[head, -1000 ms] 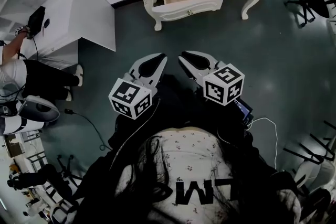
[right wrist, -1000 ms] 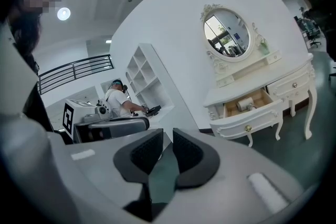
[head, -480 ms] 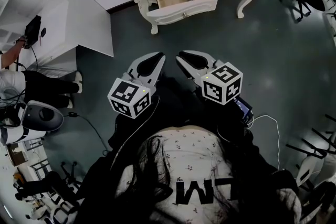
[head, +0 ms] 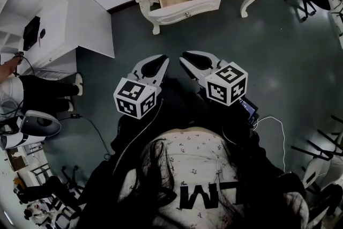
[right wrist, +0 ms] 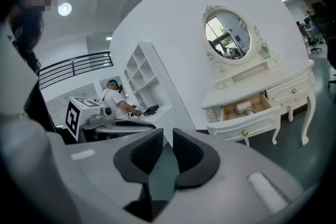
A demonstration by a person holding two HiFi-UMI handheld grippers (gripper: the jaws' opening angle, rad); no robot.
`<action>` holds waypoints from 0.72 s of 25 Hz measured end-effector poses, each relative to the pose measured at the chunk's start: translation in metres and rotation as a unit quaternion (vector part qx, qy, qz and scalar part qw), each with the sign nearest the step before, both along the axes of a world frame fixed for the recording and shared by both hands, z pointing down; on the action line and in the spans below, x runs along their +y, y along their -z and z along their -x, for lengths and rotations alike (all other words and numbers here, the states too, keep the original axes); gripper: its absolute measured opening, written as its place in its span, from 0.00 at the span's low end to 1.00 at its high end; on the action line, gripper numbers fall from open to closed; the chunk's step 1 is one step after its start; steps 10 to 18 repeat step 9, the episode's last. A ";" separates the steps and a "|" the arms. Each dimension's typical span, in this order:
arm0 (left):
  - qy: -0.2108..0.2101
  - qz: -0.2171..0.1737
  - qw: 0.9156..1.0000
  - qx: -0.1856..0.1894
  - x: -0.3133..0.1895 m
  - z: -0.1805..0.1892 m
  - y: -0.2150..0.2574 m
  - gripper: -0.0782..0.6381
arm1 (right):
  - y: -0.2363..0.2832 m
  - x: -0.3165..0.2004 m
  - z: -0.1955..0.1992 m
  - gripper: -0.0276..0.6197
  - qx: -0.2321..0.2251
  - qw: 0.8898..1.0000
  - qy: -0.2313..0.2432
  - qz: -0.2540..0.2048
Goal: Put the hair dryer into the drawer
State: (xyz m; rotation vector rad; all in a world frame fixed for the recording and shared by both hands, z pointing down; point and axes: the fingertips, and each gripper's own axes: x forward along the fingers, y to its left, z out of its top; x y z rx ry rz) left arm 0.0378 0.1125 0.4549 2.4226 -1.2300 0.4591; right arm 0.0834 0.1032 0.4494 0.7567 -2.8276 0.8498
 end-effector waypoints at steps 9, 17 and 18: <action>0.003 0.020 1.000 0.001 0.003 -0.001 -0.008 0.12 | 0.000 0.002 0.002 0.15 0.000 1.000 0.009 0.002; 0.003 0.020 1.000 0.001 0.003 -0.001 -0.008 0.12 | 0.000 0.002 0.002 0.15 0.000 1.000 0.009 0.002; 0.003 0.020 1.000 0.001 0.003 -0.001 -0.008 0.12 | 0.000 0.002 0.002 0.15 0.000 1.000 0.009 0.002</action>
